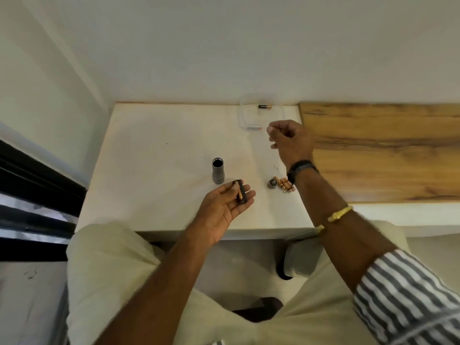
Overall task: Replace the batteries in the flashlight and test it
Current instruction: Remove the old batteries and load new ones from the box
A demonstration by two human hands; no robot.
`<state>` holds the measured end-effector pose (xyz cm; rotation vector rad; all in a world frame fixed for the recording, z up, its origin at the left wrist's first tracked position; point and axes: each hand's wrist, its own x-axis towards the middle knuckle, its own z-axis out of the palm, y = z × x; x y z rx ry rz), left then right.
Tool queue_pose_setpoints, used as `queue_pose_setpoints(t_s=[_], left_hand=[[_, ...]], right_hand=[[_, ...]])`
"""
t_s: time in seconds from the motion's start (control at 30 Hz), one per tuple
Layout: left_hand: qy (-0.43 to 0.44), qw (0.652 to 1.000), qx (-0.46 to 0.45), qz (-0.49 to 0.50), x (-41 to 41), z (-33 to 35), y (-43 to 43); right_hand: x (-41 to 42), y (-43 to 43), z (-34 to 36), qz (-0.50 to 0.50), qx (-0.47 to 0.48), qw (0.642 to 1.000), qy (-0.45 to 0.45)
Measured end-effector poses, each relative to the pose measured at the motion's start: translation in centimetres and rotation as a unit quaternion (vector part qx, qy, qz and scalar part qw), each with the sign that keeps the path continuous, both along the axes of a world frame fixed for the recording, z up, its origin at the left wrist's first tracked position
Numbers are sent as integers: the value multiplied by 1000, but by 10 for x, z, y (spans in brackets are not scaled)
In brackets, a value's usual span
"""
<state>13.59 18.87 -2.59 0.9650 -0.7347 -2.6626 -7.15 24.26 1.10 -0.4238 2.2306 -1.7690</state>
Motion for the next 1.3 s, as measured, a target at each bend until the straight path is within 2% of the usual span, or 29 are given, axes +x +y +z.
queue_pose_setpoints(t_s=[0.07, 0.17, 0.33, 0.57, 0.67, 0.87, 0.97, 1.2, 1.3], left_hand=[[1, 1000, -2, 2, 0, -1, -3], [1, 1000, -1, 9, -2, -3, -8], [-12, 1000, -22, -2, -1, -9, -11], [0, 1000, 3, -4, -3, -14, -12], [8, 1000, 12, -6, -2, -16, -12], [13, 1000, 21, -2, -3, -14, -13], [7, 1000, 3, -5, -2, -12, -13], [42, 999, 10, 22, 1, 0, -10], [41, 999, -3, 29, 5, 3, -8]], right_hand=[[-22, -20, -1, 3, 26, 999, 19], [-52, -49, -7, 11, 108, 990, 95], [-94, -89, -20, 68, 293, 930, 213], [-114, -113, -33, 142, 436, 853, 250], [-117, -114, -36, 150, 450, 841, 262], [-111, -111, -33, 135, 454, 843, 253], [-103, -106, -26, 119, 418, 864, 253], [-35, -55, 11, 100, 245, 940, 215], [10, -16, 23, 139, 142, 973, 121]])
